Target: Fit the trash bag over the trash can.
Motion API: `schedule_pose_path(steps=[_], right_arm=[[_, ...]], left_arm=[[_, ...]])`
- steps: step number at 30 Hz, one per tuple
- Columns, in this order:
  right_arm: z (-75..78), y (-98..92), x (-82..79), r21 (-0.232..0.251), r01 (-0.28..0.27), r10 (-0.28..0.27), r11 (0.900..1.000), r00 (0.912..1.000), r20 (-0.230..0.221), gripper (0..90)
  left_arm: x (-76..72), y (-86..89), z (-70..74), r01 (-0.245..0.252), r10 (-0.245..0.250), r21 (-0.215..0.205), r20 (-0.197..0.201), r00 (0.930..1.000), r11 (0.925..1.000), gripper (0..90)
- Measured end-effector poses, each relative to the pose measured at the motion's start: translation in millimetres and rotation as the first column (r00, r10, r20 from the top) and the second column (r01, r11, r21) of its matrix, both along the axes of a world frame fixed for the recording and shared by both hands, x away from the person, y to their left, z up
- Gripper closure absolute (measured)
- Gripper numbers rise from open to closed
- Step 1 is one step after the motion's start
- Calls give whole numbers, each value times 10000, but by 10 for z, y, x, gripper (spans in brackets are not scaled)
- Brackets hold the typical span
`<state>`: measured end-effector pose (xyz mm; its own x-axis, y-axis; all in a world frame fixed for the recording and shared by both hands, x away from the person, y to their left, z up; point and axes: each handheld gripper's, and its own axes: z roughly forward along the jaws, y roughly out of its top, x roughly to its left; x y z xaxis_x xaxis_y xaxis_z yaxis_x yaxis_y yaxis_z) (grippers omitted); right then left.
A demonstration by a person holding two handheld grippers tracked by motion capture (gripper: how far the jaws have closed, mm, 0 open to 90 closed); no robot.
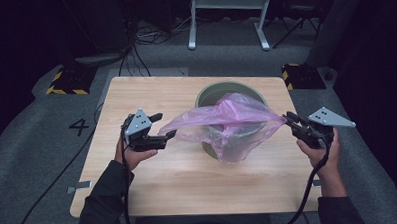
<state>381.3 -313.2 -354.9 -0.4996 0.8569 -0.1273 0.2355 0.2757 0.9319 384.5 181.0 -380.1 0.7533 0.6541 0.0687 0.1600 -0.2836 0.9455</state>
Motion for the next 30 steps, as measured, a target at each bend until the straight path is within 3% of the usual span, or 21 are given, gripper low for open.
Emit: schedule_pose_path(steps=[4,7,10,13,15,19,22,24,25,27,28,30], right_arm=[[62,-18,-60,201,38,-39,9998,10000,47,476],[89,-92,-143,437,99,-107,9990,9998,185,349],[109,-235,-199,485,355,-361,9982,9993,133,315],[150,-334,-264,755,107,-127,9971,9996,258,301],[195,-342,-313,666,18,-48,9978,9990,446,298],[292,-273,-397,978,-964,899,9905,9936,685,283],[350,-124,-456,996,-2259,2179,9690,9723,851,251],[365,-30,-480,770,-2815,2744,9565,9573,915,243],[363,56,-486,347,-3100,3062,9501,9481,862,231],[341,154,-466,-253,-3234,3244,9459,9434,698,240],[321,206,-446,-667,-3170,3210,9461,9450,621,289],[269,287,-382,-1504,-2621,2740,9532,9596,638,473]], left_arm=[[-109,-16,139,168,-156,-343,354,9993,9993,224],[-154,-69,185,198,-192,-109,593,9981,9997,238],[-145,-179,181,-49,7,592,716,9974,9982,271],[-55,-222,187,-158,118,702,570,9983,9974,303],[7,-231,212,-156,127,569,505,9986,9983,304],[96,-254,253,178,-198,444,460,9987,9989,321],[142,-294,246,336,-357,552,379,9986,9979,326],[173,-327,237,252,-279,733,361,9990,9970,325],[183,-334,235,230,-257,752,356,9990,9969,327],[212,-357,235,-26,-13,927,420,9991,9957,372],[231,-365,234,-106,60,1040,441,9990,9945,403],[272,-371,227,-267,209,1110,524,9984,9935,464]])
